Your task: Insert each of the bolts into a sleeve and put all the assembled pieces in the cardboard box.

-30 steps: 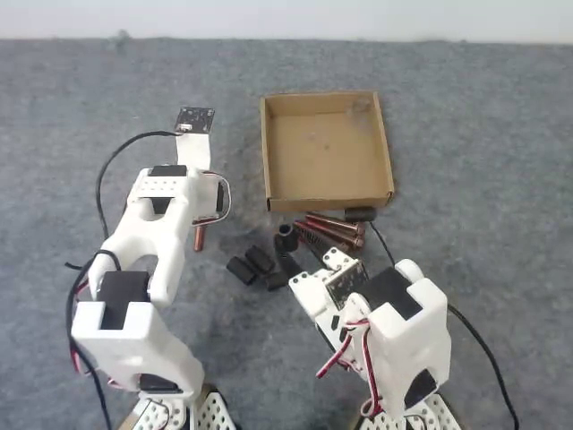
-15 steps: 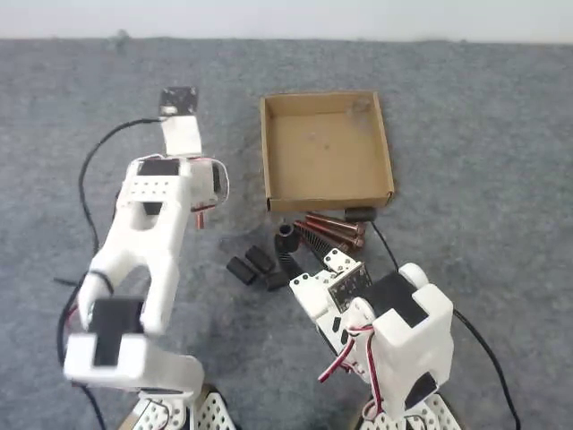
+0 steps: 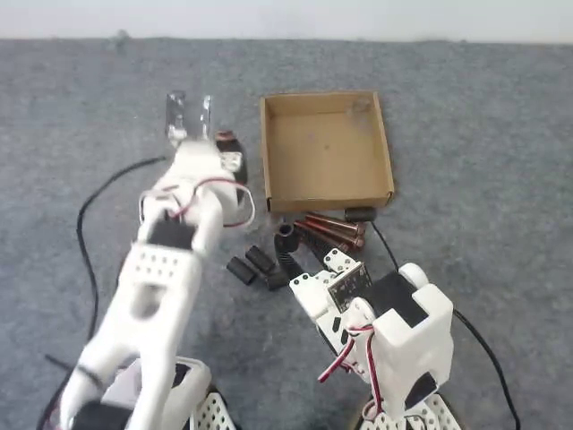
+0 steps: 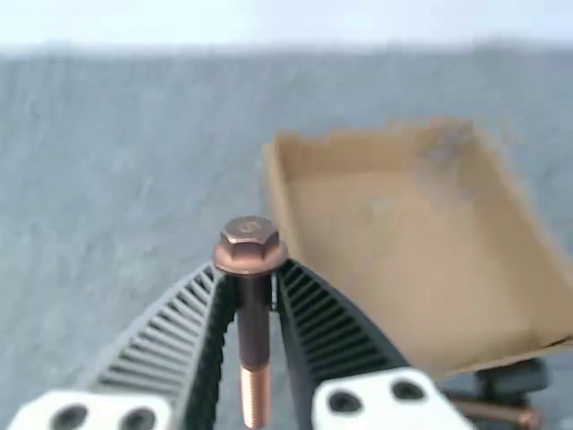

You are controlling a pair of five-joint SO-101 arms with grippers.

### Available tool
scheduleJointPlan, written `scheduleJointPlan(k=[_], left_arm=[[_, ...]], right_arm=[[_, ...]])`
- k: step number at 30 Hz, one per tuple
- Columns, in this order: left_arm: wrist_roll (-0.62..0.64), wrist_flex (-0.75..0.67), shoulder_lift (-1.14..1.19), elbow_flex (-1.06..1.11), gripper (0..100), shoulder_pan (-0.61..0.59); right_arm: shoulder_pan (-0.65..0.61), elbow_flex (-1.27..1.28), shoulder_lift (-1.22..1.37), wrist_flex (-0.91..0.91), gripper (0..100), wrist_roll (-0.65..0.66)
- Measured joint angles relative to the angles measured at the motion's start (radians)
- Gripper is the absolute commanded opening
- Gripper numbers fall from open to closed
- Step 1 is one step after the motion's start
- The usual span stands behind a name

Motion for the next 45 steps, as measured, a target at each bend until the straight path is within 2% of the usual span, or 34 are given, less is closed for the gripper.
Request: scheduleJointPlan(k=[6,11,16,19,27,45], left_arm=[[0.002,-0.198,-0.282,0.249,1,0.08],[0.0,-0.275,-0.488,0.445,1,0.133],[0.0,-0.322,-0.626,0.549,1,0.144],[0.017,-0.325,-0.683,0.575,1,0.144],[0.232,-0.325,-0.75,0.608,1,0.107],[0.245,-0.184,-0.763,0.635,1,0.147]], right_arm=[[0.0,0.0,0.0,0.0,0.6,0.0],[-0.048,0.0,0.0,0.0,0.6,0.0],[-0.077,-0.002,0.0,0.005,0.6,0.0],[-0.077,-0.054,0.0,0.075,0.6,0.0],[-0.078,-0.11,0.0,0.138,0.6,0.0],[-0.08,-0.123,0.0,0.138,0.6,0.0]])
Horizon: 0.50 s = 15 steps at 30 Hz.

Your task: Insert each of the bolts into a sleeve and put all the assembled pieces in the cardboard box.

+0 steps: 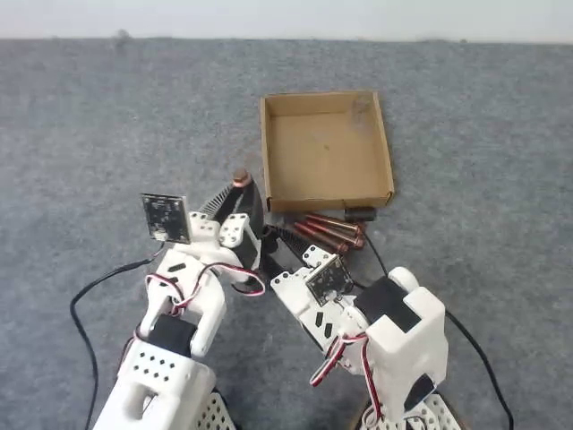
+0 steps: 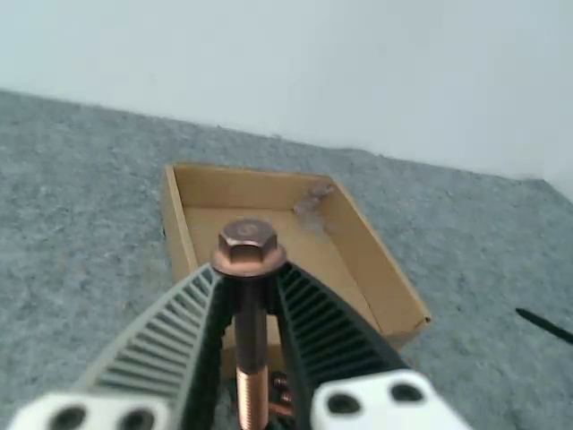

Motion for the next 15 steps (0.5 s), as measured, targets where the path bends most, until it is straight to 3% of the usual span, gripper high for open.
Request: scheduleJointPlan(k=[15], left_arm=[[-0.002,0.0,-0.002,0.034,1,0.029]], right_arm=[[0.005,0.0,0.002,0.0,0.6,0.0]])
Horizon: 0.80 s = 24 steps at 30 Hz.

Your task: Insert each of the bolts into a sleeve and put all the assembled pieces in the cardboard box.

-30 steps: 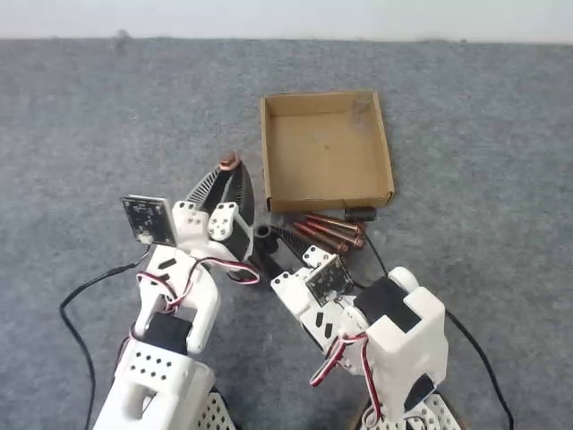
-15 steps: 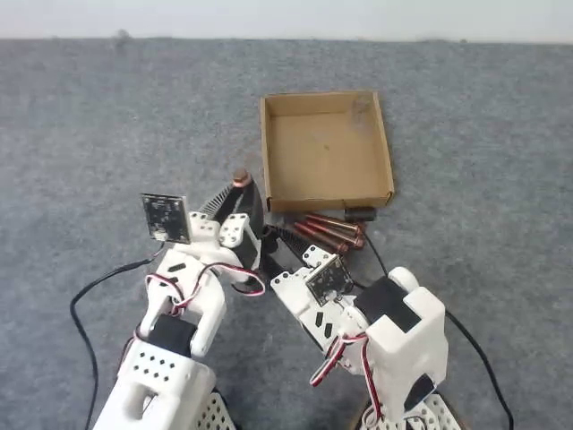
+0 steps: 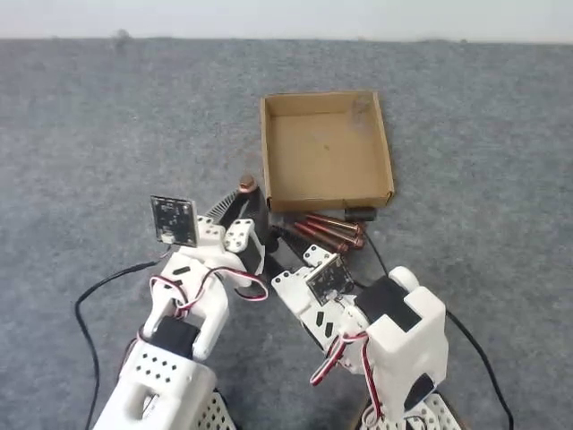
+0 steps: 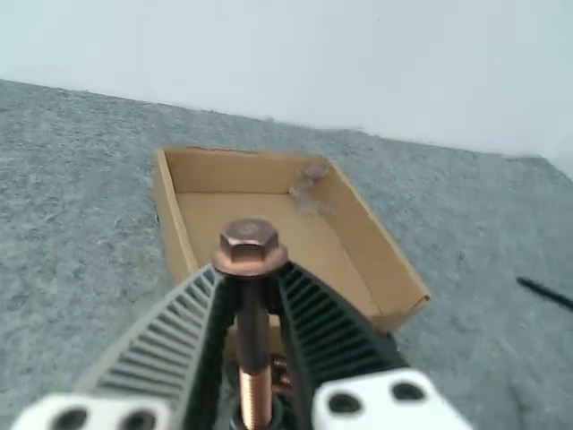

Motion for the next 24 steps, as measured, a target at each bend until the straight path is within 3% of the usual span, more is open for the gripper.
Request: scheduleJointPlan(k=[24], left_arm=[[-0.066,0.0,-0.018,0.086,1,0.043]], right_arm=[[0.014,0.002,0.0,0.002,0.6,0.002]])
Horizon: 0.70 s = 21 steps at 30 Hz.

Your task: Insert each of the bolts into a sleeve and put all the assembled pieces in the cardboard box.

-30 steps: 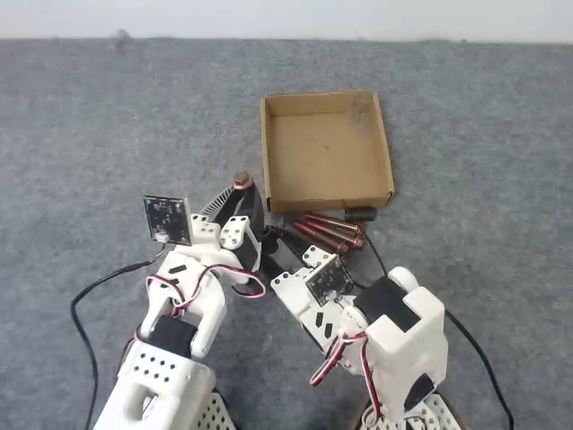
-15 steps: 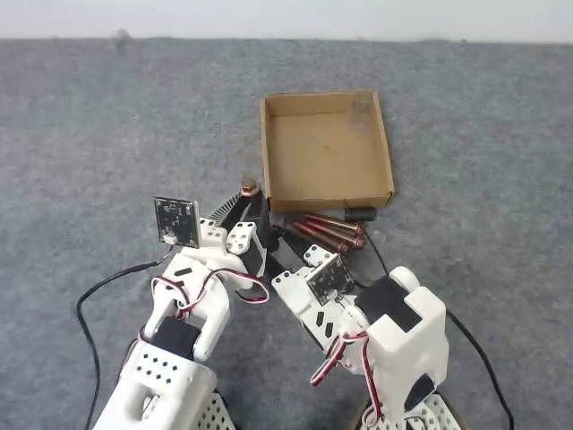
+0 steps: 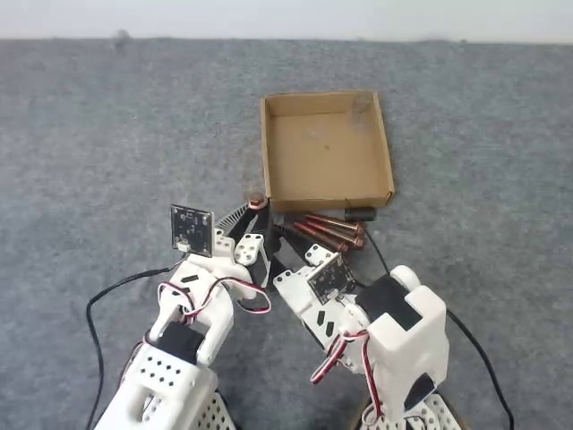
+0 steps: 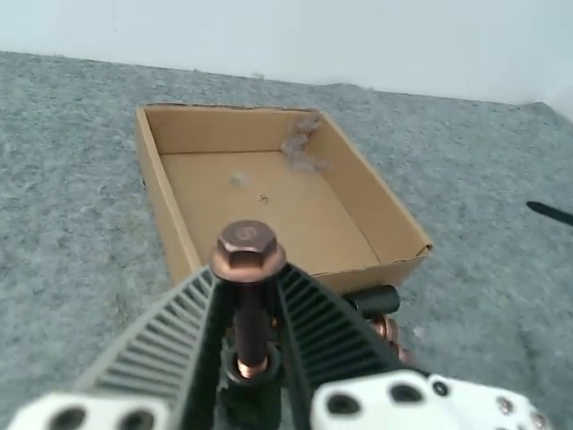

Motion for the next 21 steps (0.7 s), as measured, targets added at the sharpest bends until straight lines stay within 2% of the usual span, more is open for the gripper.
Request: scheduleJointPlan(k=[15,21], left_arm=[[0.0,0.057,0.0,0.0,2,0.008],[0.0,0.061,0.0,0.0,15,0.006]], right_arm=[[0.002,0.0,0.0,0.0,0.6,0.0],[0.002,0.0,0.0,0.0,0.6,0.0]])
